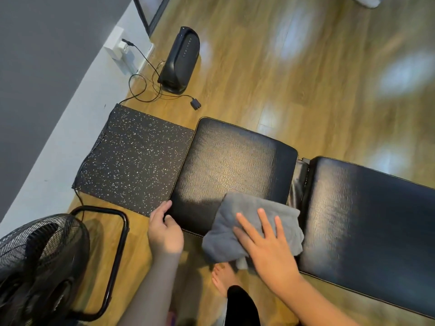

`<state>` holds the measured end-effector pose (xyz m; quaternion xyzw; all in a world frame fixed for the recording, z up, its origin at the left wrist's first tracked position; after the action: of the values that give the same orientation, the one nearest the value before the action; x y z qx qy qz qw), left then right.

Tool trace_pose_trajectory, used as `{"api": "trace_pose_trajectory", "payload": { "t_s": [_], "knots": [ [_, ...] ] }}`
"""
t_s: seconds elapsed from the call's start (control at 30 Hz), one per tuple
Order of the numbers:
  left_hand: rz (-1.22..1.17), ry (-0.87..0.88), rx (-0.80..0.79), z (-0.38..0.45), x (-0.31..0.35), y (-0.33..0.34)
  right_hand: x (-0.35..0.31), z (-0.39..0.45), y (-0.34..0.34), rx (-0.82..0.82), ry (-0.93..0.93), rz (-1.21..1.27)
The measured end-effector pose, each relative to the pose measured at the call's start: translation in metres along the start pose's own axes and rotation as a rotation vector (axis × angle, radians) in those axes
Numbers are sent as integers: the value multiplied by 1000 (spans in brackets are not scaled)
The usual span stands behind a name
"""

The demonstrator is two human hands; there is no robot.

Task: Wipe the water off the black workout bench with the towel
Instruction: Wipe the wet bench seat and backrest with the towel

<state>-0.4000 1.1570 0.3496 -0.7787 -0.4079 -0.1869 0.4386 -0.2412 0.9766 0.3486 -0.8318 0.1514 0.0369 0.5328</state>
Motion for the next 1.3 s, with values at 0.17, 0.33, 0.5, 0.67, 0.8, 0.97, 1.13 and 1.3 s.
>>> {"api": "trace_pose_trajectory", "payload": {
  "t_s": [0.17,0.33,0.5,0.67,0.8,0.97,1.13,1.3],
  "knots": [
    [13,-6,8,-8,4,4,54,67,-54,175,217,63],
    [14,-21,-23,-7,2,7,87,160,-117,221,400,130],
    [14,-20,-55,-2,0,7,38,131,-91,195,252,69],
    [-8,-30,-23,3,0,9,-33,24,-7,-46,-12,-46],
    [29,-33,-20,0,1,7,-10,-3,4,-57,-76,-22],
    [34,-18,-38,-1,0,7,70,66,-50,174,223,77],
    [51,-9,-39,-5,1,7,114,130,-104,246,528,221],
    [45,3,-53,-3,1,5,61,90,-71,239,456,179]
  ]
}}
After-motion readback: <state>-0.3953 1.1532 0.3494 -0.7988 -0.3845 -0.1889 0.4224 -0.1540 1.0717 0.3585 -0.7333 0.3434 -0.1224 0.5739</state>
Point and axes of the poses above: each hand's wrist, its own z-axis towards the middle knuckle, its own y-axis out of the palm, x = y × z, the point moved 7 cm from there along z, towards the middle knuckle, and after that the axes turned 5 degrees about -y, right-handed, at the moved point
